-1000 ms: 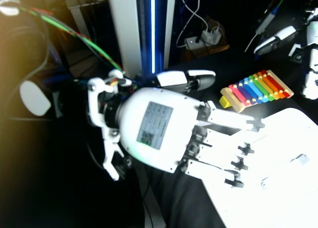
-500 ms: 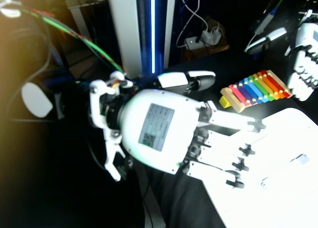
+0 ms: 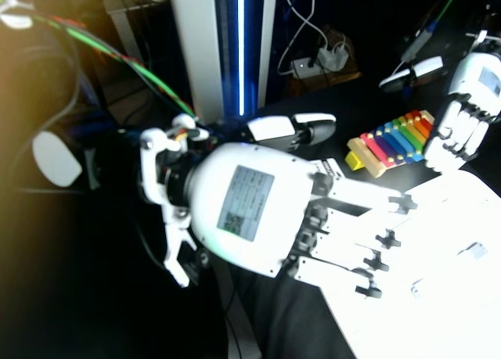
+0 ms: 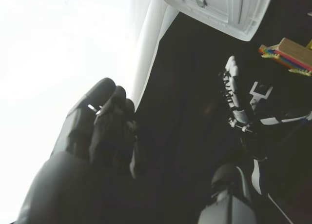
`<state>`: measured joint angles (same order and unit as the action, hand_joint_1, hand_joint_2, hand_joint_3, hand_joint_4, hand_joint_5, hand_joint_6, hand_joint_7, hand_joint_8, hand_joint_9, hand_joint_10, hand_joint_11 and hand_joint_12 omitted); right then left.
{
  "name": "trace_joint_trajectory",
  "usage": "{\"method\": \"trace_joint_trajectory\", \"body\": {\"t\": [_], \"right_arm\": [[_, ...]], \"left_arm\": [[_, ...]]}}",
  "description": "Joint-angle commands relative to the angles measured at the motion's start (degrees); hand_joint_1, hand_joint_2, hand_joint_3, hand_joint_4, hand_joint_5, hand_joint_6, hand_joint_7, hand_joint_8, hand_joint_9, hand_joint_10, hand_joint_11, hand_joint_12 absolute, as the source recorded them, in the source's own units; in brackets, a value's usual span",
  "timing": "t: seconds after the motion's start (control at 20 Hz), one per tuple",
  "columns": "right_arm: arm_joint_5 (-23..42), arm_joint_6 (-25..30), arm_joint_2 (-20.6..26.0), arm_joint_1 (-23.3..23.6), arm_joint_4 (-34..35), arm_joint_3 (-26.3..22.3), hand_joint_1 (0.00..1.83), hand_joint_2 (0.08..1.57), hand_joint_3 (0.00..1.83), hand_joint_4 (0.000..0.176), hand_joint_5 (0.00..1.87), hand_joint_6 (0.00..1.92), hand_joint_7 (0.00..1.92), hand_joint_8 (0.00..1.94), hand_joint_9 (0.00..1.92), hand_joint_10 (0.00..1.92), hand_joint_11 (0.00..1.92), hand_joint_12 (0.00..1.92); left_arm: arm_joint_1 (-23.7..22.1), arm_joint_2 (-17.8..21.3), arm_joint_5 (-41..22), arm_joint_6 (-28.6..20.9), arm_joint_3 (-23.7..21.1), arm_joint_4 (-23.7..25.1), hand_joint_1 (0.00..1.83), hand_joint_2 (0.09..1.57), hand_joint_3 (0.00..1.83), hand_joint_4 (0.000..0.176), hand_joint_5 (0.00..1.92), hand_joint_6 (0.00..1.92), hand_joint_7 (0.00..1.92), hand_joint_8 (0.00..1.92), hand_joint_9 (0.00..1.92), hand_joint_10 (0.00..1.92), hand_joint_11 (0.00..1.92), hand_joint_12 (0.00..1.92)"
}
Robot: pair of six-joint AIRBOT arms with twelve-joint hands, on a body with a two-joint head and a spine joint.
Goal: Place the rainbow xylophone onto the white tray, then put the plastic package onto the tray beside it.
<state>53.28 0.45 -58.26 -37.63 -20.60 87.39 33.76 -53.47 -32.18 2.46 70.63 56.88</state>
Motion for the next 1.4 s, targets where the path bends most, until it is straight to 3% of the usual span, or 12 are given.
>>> {"method": "trace_joint_trajectory", "body": {"t": [0.0, 0.05, 0.1, 0.15, 0.25, 0.35, 0.5, 0.7, 0.85, 1.2, 1.35], "right_arm": [[5.62, 0.65, 0.06, 0.93, 3.22, 0.3, 0.43, 0.8, 0.0, 0.073, 0.14, 0.0, 0.34, 0.0, 0.36, 0.0, 0.02, 1.19], [5.62, 0.65, 0.06, 0.93, 3.22, 0.3, 0.43, 0.78, 0.0, 0.064, 0.12, 0.0, 0.33, 0.0, 0.35, 0.0, 0.03, 1.01], [5.62, 0.66, 0.06, 0.93, 3.21, 0.3, 0.43, 0.78, 0.0, 0.064, 0.12, 0.0, 0.33, 0.0, 0.35, 0.0, 0.03, 1.01], [5.62, 0.66, 0.06, 0.93, 3.15, 0.3, 0.42, 0.75, 0.0, 0.066, 0.13, 0.0, 0.33, 0.0, 0.35, 0.0, 0.1, 0.88], [5.62, 0.66, 0.02, 0.93, 3.12, 0.3, 0.41, 0.74, 0.0, 0.058, 0.13, 0.0, 0.34, 0.0, 0.38, 0.01, 0.15, 0.87], [5.62, 0.66, 0.01, 0.93, 3.11, 0.3, 0.42, 0.72, 0.0, 0.067, 0.13, 0.0, 0.35, 0.0, 0.4, 0.0, 0.19, 0.83], [5.62, 0.66, 0.01, 0.93, 3.11, 0.3, 0.39, 0.7, 0.0, 0.067, 0.13, 0.0, 0.36, 0.0, 0.44, 0.0, 0.25, 0.79], [5.62, 0.66, -0.31, 0.93, 3.11, 0.5, 0.41, 0.68, 0.0, 0.09, 0.12, 0.0, 0.35, 0.0, 0.41, 0.0, 0.23, 0.77], [5.62, 0.77, -0.33, 0.93, 3.12, 0.51, 0.4, 0.68, 0.0, 0.08, 0.13, 0.0, 0.37, 0.01, 0.45, 0.01, 0.28, 0.79], [5.62, 1.0, -0.48, 0.93, 3.12, 0.49, 0.4, 0.65, 0.0, 0.085, 0.13, 0.0, 0.37, 0.0, 0.45, 0.01, 0.28, 0.8], [5.62, 1.0, -0.59, 0.93, 3.06, 0.49, 0.39, 0.64, 0.0, 0.098, 0.14, 0.0, 0.38, 0.0, 0.44, 0.0, 0.25, 0.8]], "left_arm": [[-0.71, -0.36, -3.05, -1.39, 0.07, -1.65, 0.61, 0.6, 0.0, 0.0, 0.0, 0.0, 0.23, 0.02, 0.29, 0.01, 0.22, 0.3], [-0.7, -0.43, -3.04, -2.36, 0.08, -0.85, 0.64, 0.6, 0.0, 0.0, 0.0, 0.0, 0.25, 0.02, 0.29, 0.01, 0.22, 0.3], [-0.66, -0.44, -3.04, -2.92, 0.06, -0.34, 0.64, 0.6, 0.0, 0.0, 0.0, 0.0, 0.25, 0.02, 0.29, 0.01, 0.22, 0.3], [-0.52, -0.43, -3.09, -3.37, 0.01, -0.03, 0.64, 0.58, 0.0, 0.0, 0.0, 0.0, 0.23, 0.01, 0.26, 0.0, 0.2, 0.3], [-0.11, -0.4, -3.32, -3.78, -0.12, 0.03, 0.67, 0.58, 0.0, 0.0, 0.0, 0.0, 0.24, 0.01, 0.26, 0.01, 0.19, 0.3], [0.37, -0.39, -3.85, -5.08, -0.18, 0.61, 0.67, 0.58, 0.0, 0.0, 0.0, 0.0, 0.26, 0.01, 0.3, 0.02, 0.25, 0.32], [0.55, -0.26, -4.19, -5.82, -0.61, 1.63, 0.65, 0.58, 0.0, 0.0, 0.0, 0.0, 0.24, 0.0, 0.28, 0.0, 0.23, 0.29], [0.72, -0.14, -4.29, -6.29, -0.85, 2.33, 0.66, 0.6, 0.0, 0.0, 0.0, 0.0, 0.23, 0.0, 0.24, 0.0, 0.2, 0.21], [0.81, -0.71, -3.3, -6.29, -0.4, 2.68, 0.67, 0.62, 0.01, 0.0, 0.0, 0.0, 0.2, 0.0, 0.23, 0.0, 0.22, 0.12], [1.62, -2.64, -1.45, -6.6, 1.49, 2.76, 0.66, 0.6, 0.0, 0.0, 0.0, 0.0, 0.18, 0.0, 0.23, 0.0, 0.26, 0.13], [1.91, -3.7, -0.88, -6.6, 2.26, 2.88, 0.69, 0.6, 0.0, 0.0, 0.0, 0.0, 0.18, 0.0, 0.24, 0.01, 0.24, 0.11]]}}
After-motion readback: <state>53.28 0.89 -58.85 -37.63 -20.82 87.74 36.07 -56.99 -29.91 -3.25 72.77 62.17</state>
